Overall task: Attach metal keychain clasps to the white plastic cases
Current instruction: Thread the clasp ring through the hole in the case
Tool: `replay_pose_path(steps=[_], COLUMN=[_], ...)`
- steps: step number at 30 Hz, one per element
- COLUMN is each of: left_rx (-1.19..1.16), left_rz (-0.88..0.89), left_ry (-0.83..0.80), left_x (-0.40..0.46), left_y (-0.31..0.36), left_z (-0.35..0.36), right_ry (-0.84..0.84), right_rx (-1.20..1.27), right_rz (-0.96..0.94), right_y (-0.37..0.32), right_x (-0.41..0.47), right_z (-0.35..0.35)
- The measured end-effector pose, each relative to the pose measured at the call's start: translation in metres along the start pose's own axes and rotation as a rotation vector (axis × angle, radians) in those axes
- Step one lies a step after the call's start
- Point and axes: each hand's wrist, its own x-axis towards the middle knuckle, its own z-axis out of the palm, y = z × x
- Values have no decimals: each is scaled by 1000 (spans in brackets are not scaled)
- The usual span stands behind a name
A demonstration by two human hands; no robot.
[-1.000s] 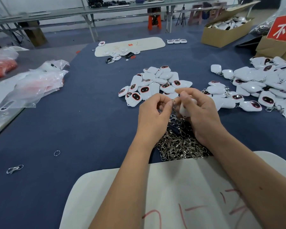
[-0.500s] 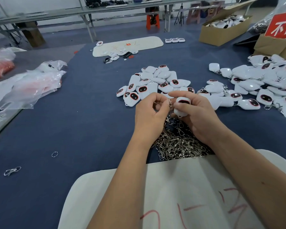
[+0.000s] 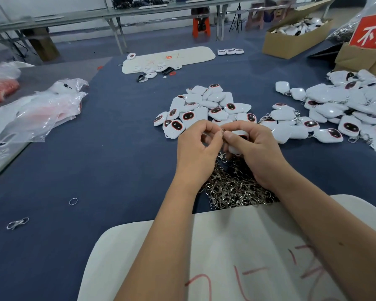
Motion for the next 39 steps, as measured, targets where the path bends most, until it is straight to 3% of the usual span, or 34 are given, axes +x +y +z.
replay_pose_path(steps=[12,21,32,39], left_rx=[109,280,63,88], left_rz=[132,233,62,60], left_ry=[0,-45,-30,-48], left_x=[-1,-2,-2,-1], left_y=[-4,-6,0,-3], left_z=[1,1,1,0], right_ry=[-6,47,165,154], right_rx=[32,-251,-335,-337], right_rz=[17,-128,-154,-141], right_y=[0,2,2,3], right_x=[0,-3,-2,0], right_z=[-3,1,0,-1])
